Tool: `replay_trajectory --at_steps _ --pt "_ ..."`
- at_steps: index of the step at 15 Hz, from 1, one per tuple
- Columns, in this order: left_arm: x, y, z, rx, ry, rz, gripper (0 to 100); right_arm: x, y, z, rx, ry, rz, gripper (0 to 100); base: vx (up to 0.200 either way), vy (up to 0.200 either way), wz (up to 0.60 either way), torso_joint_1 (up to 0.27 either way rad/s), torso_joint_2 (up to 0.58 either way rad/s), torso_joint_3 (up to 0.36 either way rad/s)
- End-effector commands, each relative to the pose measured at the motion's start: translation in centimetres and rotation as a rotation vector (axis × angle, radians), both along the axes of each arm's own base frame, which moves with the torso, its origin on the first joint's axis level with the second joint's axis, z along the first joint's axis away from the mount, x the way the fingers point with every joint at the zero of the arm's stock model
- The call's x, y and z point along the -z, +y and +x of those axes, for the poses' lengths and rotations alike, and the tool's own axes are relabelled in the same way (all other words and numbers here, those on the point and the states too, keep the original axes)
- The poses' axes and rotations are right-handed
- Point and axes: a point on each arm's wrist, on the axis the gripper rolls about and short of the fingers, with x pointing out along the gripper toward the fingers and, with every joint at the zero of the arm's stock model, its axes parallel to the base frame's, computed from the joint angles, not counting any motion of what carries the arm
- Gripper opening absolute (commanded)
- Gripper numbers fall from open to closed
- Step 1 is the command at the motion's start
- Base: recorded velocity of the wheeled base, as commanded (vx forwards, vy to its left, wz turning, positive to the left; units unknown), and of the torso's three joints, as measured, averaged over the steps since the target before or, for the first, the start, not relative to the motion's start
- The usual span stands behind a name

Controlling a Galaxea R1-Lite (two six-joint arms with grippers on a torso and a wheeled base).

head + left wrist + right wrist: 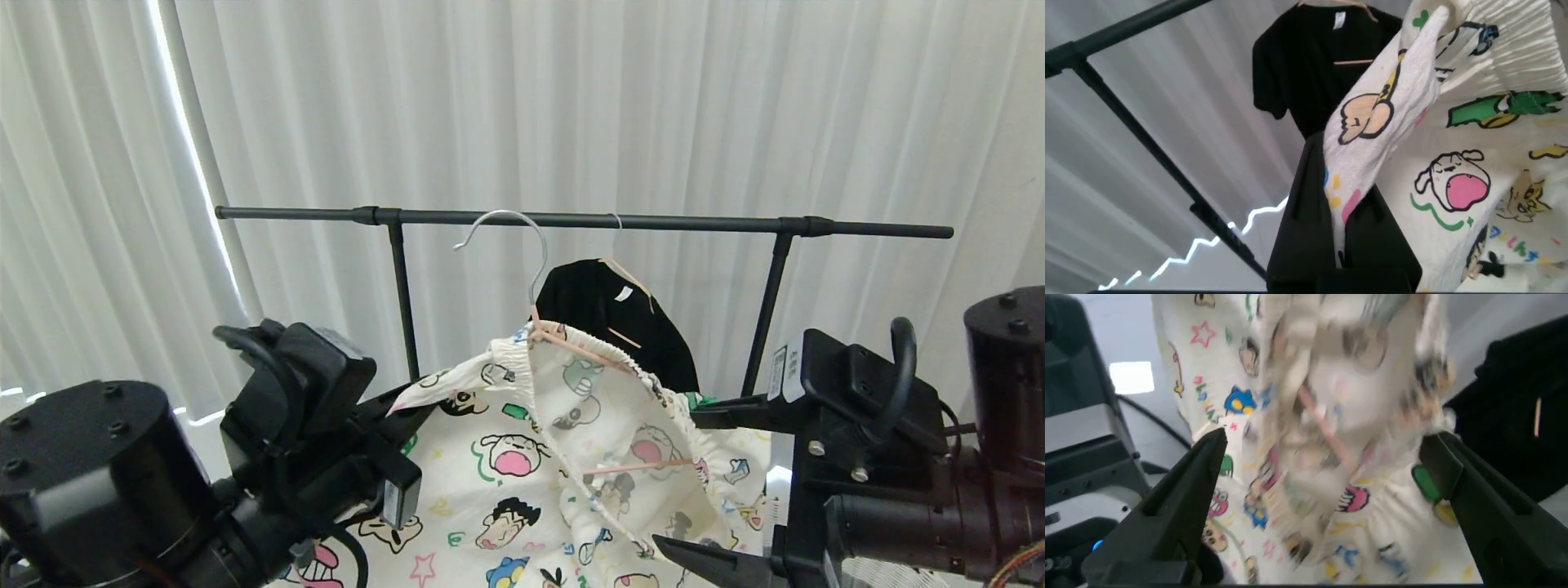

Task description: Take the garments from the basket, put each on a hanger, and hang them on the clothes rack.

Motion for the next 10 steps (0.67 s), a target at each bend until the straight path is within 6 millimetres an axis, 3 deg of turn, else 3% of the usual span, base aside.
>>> replay_trajectory --at_steps 1,3,6,10 --pt "1.3 -0.2 -1.5 0.058 0.006 0.014 0 -1.3 1.4 0.9 -0.06 0.009 -0.04 100 0.0 0.0 0.0 0.0 0.0 0.0" --pt "2.2 0.2 -2.3 0.07 0.012 0.021 0 -2.0 2.8 1.9 -0.088 0.008 -0.069 100 0.0 0.0 0.0 0.0 0.0 0.0" --pt "1.9 0.2 -2.3 0.072 -0.002 0.009 0 -1.1 4.3 2.9 -0.11 0.004 -0.114 100 0.0 0.0 0.0 0.0 0.0 0.0" --pt "1.8 0.2 -2.2 0.07 -0.013 -0.002 0 -0.3 5.7 2.6 -0.161 0.017 -0.153 100 0.0 0.0 0.0 0.0 0.0 0.0"
